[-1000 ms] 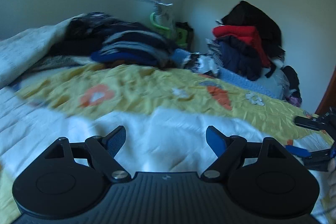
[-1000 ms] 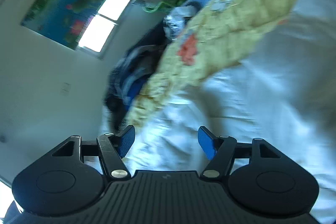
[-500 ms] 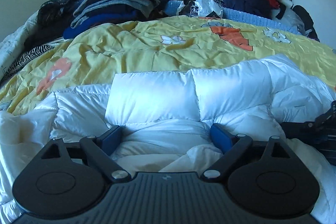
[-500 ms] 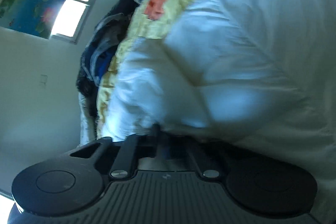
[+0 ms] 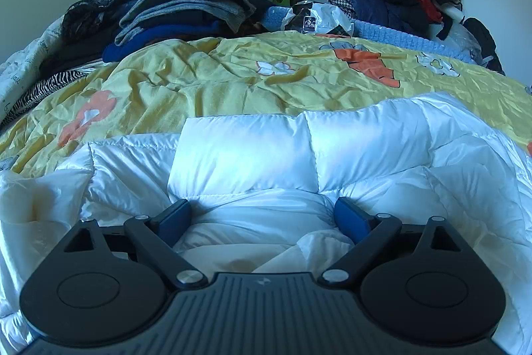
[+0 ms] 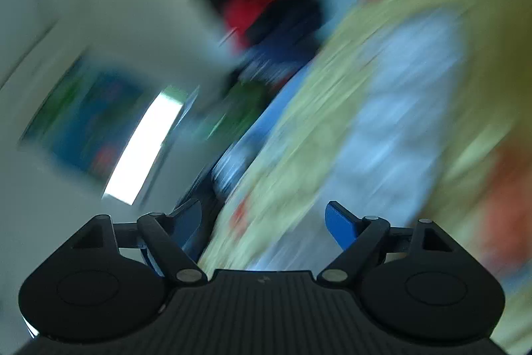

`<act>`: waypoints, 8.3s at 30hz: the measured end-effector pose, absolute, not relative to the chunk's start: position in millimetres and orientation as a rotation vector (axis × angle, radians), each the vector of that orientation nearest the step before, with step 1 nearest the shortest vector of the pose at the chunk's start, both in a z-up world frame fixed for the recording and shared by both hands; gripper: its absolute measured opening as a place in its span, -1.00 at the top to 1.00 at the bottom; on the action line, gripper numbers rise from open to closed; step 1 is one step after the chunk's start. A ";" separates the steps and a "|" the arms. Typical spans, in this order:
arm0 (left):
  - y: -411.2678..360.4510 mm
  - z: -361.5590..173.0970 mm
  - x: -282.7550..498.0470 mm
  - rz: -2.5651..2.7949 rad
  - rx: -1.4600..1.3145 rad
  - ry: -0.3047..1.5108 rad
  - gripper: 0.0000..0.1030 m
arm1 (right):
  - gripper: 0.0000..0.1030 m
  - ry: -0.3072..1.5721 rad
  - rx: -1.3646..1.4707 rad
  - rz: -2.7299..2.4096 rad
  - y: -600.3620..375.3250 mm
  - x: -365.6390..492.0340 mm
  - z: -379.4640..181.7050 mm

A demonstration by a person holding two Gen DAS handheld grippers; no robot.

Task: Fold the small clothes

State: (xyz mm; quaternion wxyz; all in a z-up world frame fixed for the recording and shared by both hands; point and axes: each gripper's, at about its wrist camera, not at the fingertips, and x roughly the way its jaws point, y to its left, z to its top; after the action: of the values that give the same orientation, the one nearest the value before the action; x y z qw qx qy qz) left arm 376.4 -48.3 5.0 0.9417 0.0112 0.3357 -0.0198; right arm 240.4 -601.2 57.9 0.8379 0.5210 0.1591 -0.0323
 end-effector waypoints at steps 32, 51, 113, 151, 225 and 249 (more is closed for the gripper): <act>-26.9 63.5 342.7 -0.259 -0.313 0.575 -0.86 | 0.86 0.330 0.128 0.027 -434.8 274.6 99.1; -102.1 34.4 362.9 -0.515 -0.501 0.922 0.35 | 0.86 0.414 -0.224 0.291 -243.1 223.8 44.1; 69.1 28.9 319.9 -0.235 -0.499 0.881 0.78 | -0.88 0.761 1.058 0.282 -444.8 326.6 17.2; 0.7 16.5 309.9 -0.099 -0.204 0.725 -0.46 | -0.92 0.552 0.608 0.235 -413.8 247.3 -3.7; 267.1 69.3 310.5 0.454 -0.321 0.380 0.80 | -1.00 0.624 -0.282 0.585 -102.6 286.1 0.6; 77.2 13.3 253.7 0.096 0.024 0.508 0.79 | -0.99 0.631 -0.180 0.619 -115.8 293.5 4.3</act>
State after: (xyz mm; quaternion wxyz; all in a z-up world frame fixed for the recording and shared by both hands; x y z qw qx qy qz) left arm 253.7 77.2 13.3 0.9668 0.0117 0.2510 0.0475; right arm 293.5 -115.8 4.3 0.9001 -0.0868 0.3047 0.2990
